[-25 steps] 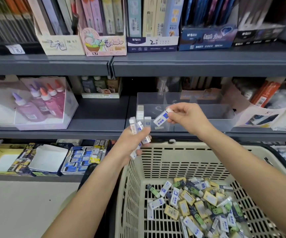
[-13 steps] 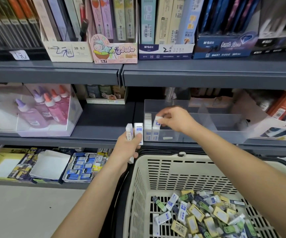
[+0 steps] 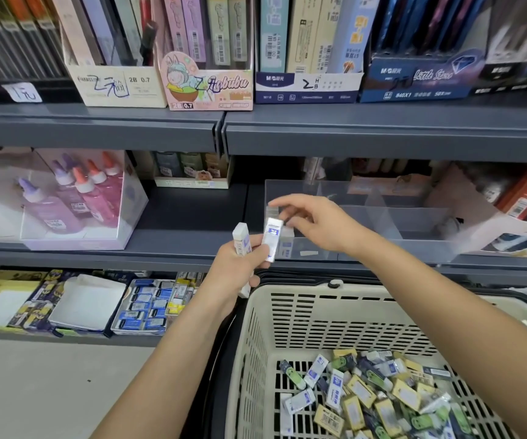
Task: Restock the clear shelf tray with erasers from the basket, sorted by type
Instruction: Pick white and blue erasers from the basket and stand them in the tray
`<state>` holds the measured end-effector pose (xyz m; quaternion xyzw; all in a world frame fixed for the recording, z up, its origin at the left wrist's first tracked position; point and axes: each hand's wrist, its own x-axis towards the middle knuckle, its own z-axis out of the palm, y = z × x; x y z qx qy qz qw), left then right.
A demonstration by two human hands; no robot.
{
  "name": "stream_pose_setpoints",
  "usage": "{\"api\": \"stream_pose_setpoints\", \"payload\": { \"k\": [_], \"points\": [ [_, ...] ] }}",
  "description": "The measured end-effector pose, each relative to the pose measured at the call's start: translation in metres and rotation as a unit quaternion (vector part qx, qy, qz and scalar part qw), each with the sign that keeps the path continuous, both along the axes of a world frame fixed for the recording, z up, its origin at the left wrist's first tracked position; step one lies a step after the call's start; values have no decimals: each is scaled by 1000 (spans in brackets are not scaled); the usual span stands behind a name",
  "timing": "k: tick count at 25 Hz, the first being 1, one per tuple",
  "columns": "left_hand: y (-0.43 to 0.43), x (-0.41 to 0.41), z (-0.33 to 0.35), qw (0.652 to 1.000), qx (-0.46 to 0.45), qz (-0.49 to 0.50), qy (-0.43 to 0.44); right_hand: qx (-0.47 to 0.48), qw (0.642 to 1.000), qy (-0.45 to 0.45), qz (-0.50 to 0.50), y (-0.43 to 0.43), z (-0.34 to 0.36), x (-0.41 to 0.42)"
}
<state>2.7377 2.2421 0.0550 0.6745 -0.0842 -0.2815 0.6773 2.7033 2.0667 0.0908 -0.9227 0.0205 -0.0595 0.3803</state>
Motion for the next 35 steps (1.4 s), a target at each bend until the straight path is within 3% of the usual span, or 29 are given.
{"api": "stream_pose_setpoints", "payload": {
  "k": [6, 10, 12, 15, 18, 21, 26, 28, 31, 33, 35],
  "points": [
    [-6, -7, 6, 994, -45, -33, 94, 64, 997, 2, 46, -9, 11, -19],
    [-5, -5, 6, 999, 16, 21, 42, 168, 983, -13, -67, -25, 19, -16],
    [-3, -6, 6, 999, 32, -12, 40, 88, 986, -28, -140, -30, 18, -6],
    [-2, -12, 6, 994, 12, -78, 73, -28, 987, 12, -156, -25, 10, 7],
    [-1, -19, 1, 990, -35, -101, 94, -10, 988, 52, -143, -20, -3, 17],
    [-1, -23, -3, 994, -26, -69, 79, 0, 990, 86, -108, -16, -11, 22],
    [-4, -25, -7, 999, -5, -49, -2, -93, 986, 130, -55, -13, -15, 25],
    [-4, -25, -8, 999, 1, -45, -27, -129, 985, 94, -65, -11, -10, 20],
    [-5, -22, -9, 998, 6, -49, -43, -22, 996, -1, -92, -9, -1, 5],
    [-7, -22, -9, 999, -5, -46, -25, 73, 997, -1, -24, -6, 4, -8],
    [-10, -22, -7, 997, -41, -51, 31, 88, 996, 11, 26, -7, 6, -18]
  ]
}}
